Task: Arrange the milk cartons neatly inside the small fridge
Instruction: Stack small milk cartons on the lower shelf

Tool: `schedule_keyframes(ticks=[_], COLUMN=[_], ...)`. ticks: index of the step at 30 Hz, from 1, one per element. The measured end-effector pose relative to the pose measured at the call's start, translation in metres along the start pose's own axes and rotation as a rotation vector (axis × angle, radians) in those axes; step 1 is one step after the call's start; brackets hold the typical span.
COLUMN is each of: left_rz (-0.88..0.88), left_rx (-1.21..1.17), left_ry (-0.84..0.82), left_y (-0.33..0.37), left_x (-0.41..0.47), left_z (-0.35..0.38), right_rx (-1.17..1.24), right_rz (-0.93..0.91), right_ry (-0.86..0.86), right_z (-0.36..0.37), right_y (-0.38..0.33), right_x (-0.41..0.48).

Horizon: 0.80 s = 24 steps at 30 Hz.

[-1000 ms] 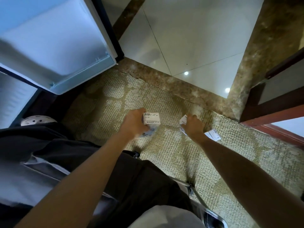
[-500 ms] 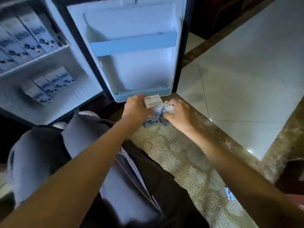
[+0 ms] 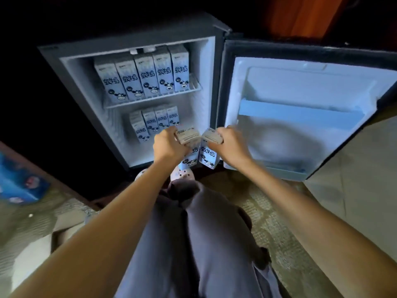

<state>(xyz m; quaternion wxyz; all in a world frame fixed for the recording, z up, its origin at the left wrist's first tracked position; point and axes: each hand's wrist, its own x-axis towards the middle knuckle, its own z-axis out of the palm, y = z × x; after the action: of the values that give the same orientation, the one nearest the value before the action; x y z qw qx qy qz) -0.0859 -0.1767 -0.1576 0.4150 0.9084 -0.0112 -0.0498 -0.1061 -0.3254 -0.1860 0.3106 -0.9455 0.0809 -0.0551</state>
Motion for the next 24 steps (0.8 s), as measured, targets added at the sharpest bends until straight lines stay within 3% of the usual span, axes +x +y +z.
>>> schedule_keyframes(ticks=[7,11,24], left_rz=[-0.195,-0.283,-0.294], left_rx=[-0.053,-0.072,-0.066], left_ry=[0.078,0.110,0.166], left_y=[-0.071,-0.107,-0.179], left_x=[0.062,0.099,0.196], left_z=[-0.024,-0.025,-0.014], right_rx=[-0.131,-0.149,-0.203], right_rz=[-0.118,-0.122,-0.136], right_ry=[-0.197,-0.210,-0.262], right_z=[0.070,0.115,0.219], right_y=[-0.038,-0.050,-0.059], right_x=[0.077,0.119,0.228])
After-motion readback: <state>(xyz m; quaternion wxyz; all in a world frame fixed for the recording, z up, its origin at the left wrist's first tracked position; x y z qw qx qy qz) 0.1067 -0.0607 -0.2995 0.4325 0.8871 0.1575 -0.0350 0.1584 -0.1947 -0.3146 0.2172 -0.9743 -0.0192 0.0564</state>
